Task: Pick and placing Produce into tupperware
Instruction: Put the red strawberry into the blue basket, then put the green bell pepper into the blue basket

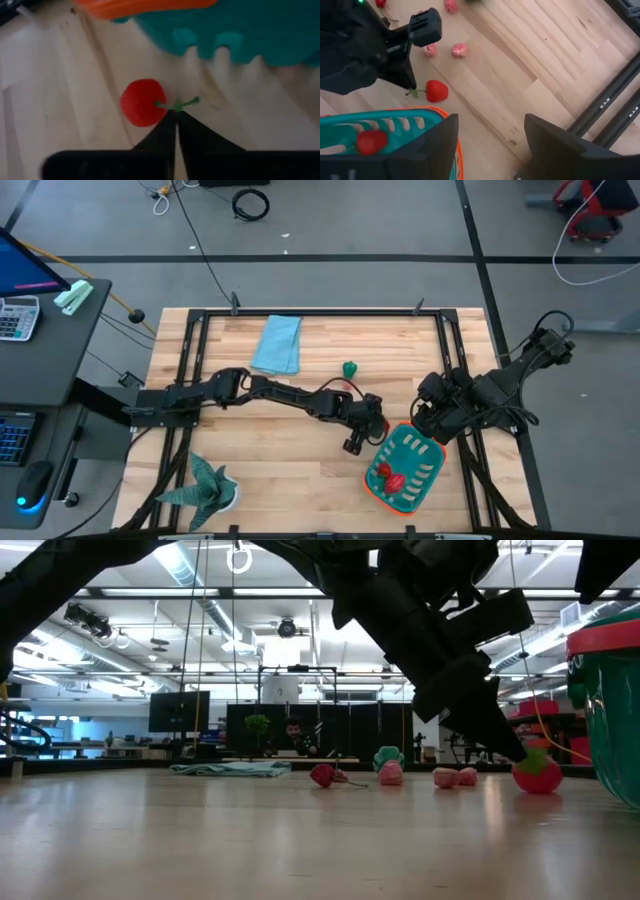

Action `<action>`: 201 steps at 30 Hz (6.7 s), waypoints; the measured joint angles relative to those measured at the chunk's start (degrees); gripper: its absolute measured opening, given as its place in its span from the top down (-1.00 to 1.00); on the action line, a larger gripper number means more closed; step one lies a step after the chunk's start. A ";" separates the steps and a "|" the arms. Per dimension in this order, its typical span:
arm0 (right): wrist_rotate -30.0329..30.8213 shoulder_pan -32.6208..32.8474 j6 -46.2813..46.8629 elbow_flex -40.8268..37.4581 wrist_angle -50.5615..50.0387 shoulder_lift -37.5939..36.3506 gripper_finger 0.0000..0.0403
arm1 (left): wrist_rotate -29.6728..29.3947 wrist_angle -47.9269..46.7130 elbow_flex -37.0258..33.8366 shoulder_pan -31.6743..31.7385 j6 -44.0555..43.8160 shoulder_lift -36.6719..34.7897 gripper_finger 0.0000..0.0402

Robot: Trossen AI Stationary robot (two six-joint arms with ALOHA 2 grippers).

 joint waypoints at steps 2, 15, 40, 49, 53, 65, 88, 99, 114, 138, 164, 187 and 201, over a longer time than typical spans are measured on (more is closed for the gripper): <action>0.02 0.00 0.02 0.00 0.00 0.00 -0.17 | -0.84 0.01 0.00 0.25 -0.04 0.00 0.96; 1.88 0.00 1.12 0.00 0.02 0.00 -0.17 | -26.00 0.03 0.00 -0.42 3.41 -0.13 0.98; 17.95 0.00 1.60 -0.02 -0.48 0.00 -0.15 | -39.53 9.48 0.00 -11.32 12.02 -9.92 1.00; 18.28 -0.03 0.52 -0.02 -0.48 -0.03 -0.09 | -29.72 14.29 0.03 -17.25 7.57 -9.52 1.00; 18.31 -0.07 0.50 -0.02 -0.48 -0.04 -0.07 | -27.07 14.34 0.02 -17.12 2.66 -9.51 1.00; 18.29 -0.07 0.42 -0.02 -0.50 -0.04 -0.06 | -13.33 15.91 0.00 -13.40 -6.23 -4.86 0.99; 18.14 -0.02 0.48 -0.02 -0.45 -0.04 -0.03 | -6.85 15.55 0.02 -10.17 -10.59 -0.85 0.64; 18.14 -0.02 0.48 -0.02 -0.44 -0.04 -0.03 | -16.21 15.36 -0.02 -10.14 -2.66 -2.84 0.04; 12.05 0.00 1.74 -0.04 3.70 0.30 -0.03 | -40.81 -21.04 0.00 -6.65 -2.69 -21.00 0.08; -2.37 -32.58 -35.44 -12.92 49.90 11.87 -0.18 | -49.32 -45.81 0.04 22.68 -12.09 -37.31 -0.08; -19.27 -49.20 -37.44 -12.87 65.91 29.94 -0.31 | -49.31 -47.03 0.02 32.30 -11.80 -37.31 -0.04; -17.51 -51.78 -41.97 -12.81 72.57 36.24 -0.31 | -49.29 -47.07 0.02 32.16 -11.88 -37.31 0.03; -19.10 -51.43 -42.10 -12.70 72.53 33.02 -0.11 | -49.29 -46.97 0.00 32.22 -11.95 -37.31 0.06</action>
